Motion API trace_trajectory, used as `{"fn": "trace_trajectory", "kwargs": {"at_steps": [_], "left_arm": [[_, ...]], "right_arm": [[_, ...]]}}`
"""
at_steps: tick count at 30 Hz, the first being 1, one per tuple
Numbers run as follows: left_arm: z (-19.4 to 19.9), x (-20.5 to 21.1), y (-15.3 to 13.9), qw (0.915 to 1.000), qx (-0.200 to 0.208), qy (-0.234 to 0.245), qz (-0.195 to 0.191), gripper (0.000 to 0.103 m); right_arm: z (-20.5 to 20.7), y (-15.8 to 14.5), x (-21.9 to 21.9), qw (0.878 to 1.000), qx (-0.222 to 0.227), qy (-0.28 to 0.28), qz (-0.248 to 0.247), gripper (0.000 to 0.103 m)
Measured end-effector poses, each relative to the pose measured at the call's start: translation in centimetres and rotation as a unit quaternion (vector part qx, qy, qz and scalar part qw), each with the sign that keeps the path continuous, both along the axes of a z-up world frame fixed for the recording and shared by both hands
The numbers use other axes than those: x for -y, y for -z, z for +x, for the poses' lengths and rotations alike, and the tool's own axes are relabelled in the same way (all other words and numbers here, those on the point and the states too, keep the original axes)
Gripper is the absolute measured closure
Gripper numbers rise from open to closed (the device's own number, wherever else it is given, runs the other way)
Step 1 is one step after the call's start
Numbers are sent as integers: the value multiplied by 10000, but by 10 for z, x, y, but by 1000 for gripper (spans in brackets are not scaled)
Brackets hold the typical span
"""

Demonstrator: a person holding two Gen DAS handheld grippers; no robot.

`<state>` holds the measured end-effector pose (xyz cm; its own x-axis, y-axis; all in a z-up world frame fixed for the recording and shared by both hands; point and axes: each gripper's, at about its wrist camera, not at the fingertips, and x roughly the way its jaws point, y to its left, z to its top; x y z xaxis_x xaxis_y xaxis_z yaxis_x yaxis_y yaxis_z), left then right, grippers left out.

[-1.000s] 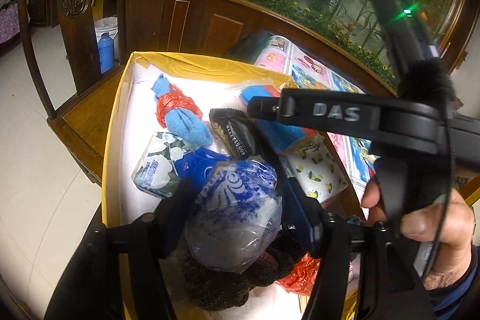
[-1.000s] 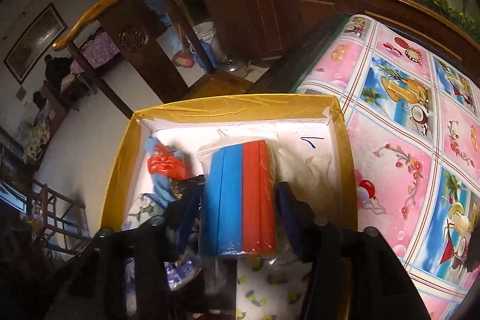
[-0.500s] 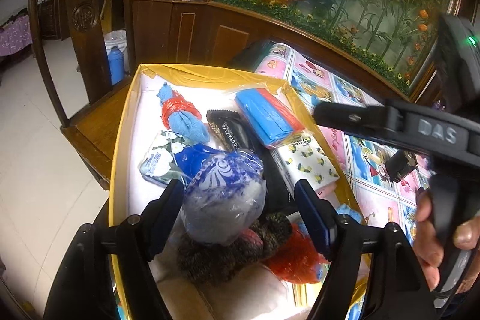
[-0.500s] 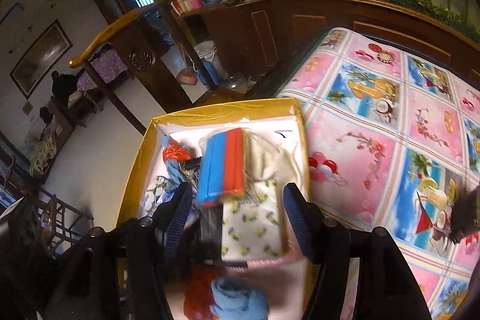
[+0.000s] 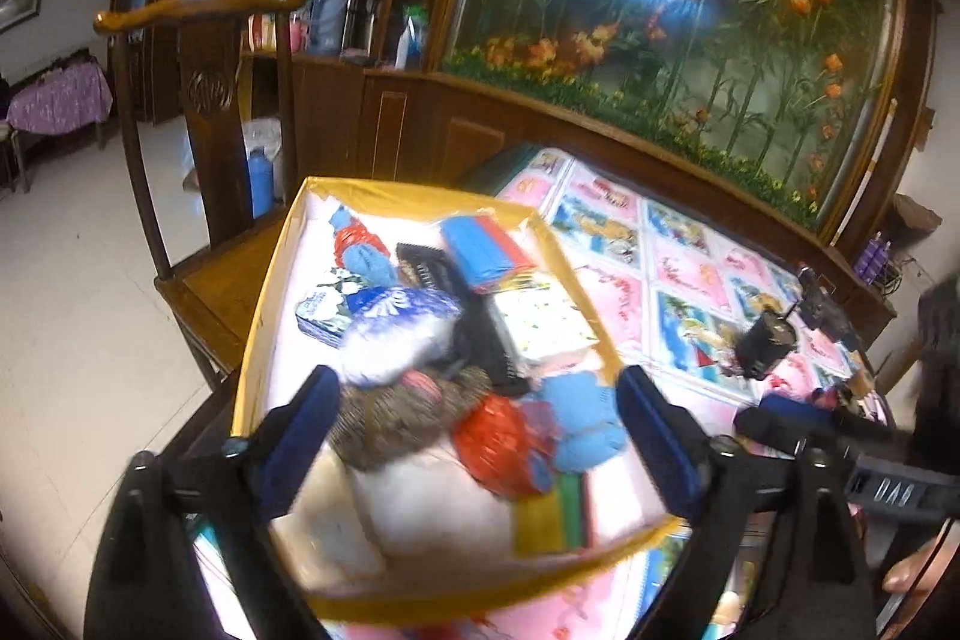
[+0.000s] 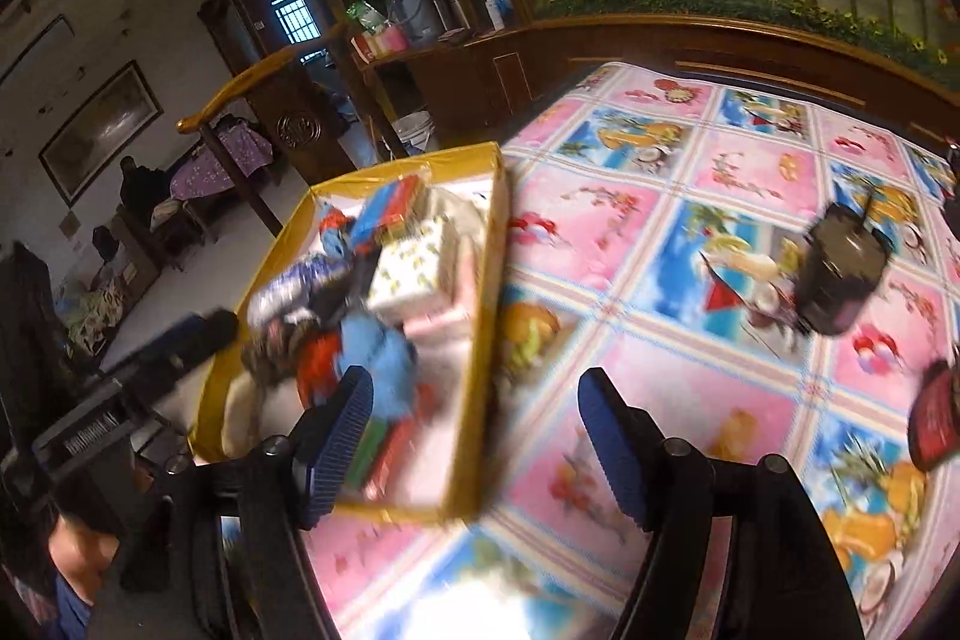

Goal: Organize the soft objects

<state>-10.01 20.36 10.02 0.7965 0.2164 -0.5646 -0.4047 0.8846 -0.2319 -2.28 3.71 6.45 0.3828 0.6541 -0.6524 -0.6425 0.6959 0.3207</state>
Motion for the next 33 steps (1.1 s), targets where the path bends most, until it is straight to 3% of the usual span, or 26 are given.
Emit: {"fn": "trace_trajectory", "kwargs": {"at_steps": [5,9,13,15,17,23,30,33], "left_arm": [[-16,34,-3,9989,122,-241,394,2],[-19,60,-2,9944,-216,-546,874,1],[-17,80,0,9844,-719,-798,1392,1],[-17,84,1,9829,-831,-707,1482,1],[-26,85,2,9820,-699,-774,1577,1],[-37,86,-2,9729,-586,-1150,1918,1],[-45,79,-3,9700,-682,-1283,1949,1],[-44,78,-1,9702,-824,-1133,1978,1]], "right_arm": [[-30,18,40,9996,250,-87,-91,23],[-54,28,66,9983,559,-176,23,15],[-69,30,75,9969,776,-152,-24,14],[-74,25,77,9954,942,-148,56,14],[-79,23,77,9940,1078,-160,15,12],[-87,27,68,9935,1086,-285,-181,12],[-101,27,70,9902,1351,-266,-252,12],[-107,27,69,9884,1461,-298,-297,12]]}}
